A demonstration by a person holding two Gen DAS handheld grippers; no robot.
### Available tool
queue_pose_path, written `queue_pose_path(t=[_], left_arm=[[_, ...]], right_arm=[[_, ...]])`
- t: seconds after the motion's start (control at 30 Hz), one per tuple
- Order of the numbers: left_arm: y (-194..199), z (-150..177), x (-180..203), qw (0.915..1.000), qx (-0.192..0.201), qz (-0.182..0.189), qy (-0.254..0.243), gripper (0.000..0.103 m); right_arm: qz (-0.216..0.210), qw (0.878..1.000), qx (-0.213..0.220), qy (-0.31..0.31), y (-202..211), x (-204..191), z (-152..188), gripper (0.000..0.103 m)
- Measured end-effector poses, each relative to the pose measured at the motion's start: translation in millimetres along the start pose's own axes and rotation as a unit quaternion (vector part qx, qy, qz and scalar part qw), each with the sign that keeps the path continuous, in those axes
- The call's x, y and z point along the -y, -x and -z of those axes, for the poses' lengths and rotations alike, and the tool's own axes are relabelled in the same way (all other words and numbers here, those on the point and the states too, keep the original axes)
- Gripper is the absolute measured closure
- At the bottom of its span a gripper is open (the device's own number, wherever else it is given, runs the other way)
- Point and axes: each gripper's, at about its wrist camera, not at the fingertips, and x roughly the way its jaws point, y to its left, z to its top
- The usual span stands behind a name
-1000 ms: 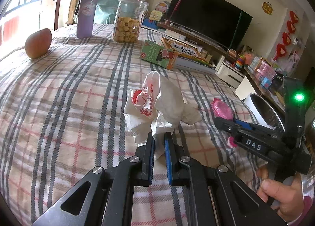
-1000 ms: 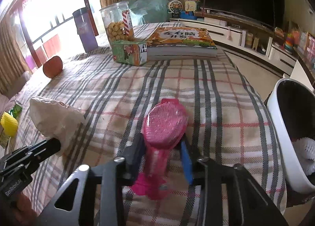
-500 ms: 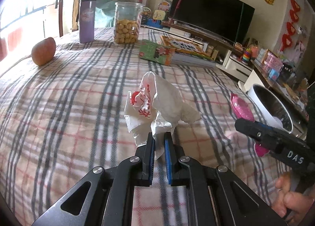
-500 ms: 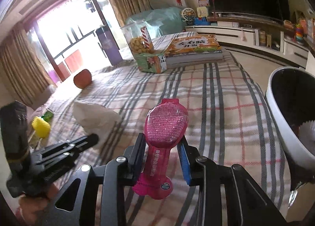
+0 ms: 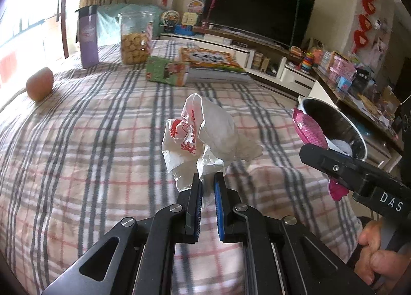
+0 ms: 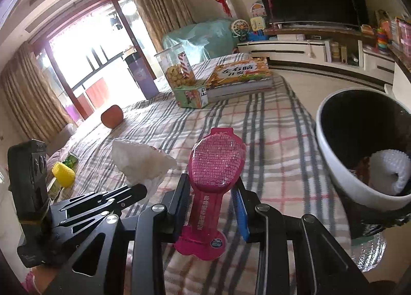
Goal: Collect trash
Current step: 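Carry the white bag and pink hairbrush over the bin with both tools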
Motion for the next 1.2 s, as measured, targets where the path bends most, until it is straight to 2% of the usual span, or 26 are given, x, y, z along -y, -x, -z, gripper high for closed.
queue_pose_path(t=[0.57, 0.9, 1.2], left_arm=[[-7, -13, 46, 0.998, -0.007, 0.043, -0.044, 0.095], [-16, -24, 71, 0.9941, -0.013, 0.088, -0.061, 0.095], [-33, -34, 87, 0.9907, -0.02, 0.109, -0.078, 0.095]], right_arm=[[0.014, 0.999, 0.022, -0.029, 40, 42, 3, 0.071], [0.041, 0.997, 0.034, -0.052, 64, 72, 3, 0.071], [0.062, 0.995, 0.044, -0.067, 81, 95, 1, 0.071]])
